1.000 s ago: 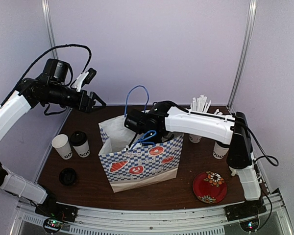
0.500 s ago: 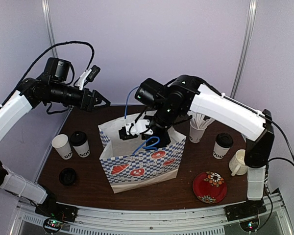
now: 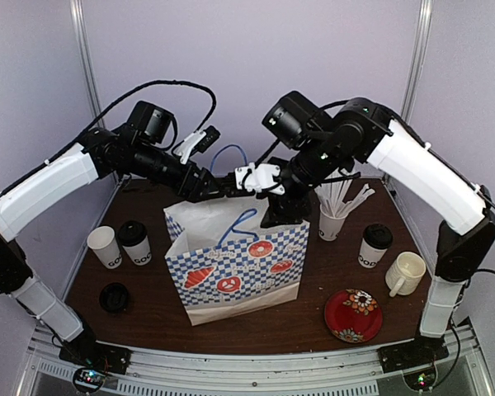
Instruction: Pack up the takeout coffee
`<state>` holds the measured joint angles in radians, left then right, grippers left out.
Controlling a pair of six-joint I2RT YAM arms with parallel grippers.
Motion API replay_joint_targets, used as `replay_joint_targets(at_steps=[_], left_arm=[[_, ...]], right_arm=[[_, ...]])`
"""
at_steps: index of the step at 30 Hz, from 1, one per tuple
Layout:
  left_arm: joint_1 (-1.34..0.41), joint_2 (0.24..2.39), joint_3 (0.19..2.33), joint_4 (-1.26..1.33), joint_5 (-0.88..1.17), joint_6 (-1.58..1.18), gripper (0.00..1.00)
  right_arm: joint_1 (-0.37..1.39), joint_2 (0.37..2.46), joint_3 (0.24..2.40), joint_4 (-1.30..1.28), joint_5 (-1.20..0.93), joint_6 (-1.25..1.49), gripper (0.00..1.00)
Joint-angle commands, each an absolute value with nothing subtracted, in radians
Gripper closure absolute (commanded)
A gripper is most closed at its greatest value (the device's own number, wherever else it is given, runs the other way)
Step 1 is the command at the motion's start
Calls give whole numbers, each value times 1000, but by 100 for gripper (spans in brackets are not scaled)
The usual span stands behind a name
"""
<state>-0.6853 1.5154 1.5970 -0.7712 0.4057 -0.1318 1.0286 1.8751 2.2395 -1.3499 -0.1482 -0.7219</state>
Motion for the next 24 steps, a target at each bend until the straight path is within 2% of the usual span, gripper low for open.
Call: replay_joint_targets(at_steps=[1, 5, 8, 14, 20, 22, 24], left_arm=[[-692, 1540, 1662, -729, 346, -122, 32], [-692, 1543, 1682, -723, 318, -124, 35], [-692, 1552, 1695, -718, 295, -117, 41], [-692, 1596, 1730, -712, 313, -108, 62], [-692, 1619, 1761, -698, 335, -101, 93], [-692, 1625, 1770, -690, 334, -93, 99], [-692, 1640, 1787, -684, 331, -84, 100]], right_arm=[[984, 1756, 2219, -1316, -128, -707, 34], [929, 1663, 2154, -1253, -129, -693, 34], [865, 1622, 2146, -1234, -144, -665, 34], [664, 1513, 2043, -1186, -276, -585, 35], [498, 1401, 1826, -1150, -308, -526, 35], [423, 1361, 1733, -1137, -316, -517, 35], [333, 1331, 1638, -1126, -318, -520, 34]])
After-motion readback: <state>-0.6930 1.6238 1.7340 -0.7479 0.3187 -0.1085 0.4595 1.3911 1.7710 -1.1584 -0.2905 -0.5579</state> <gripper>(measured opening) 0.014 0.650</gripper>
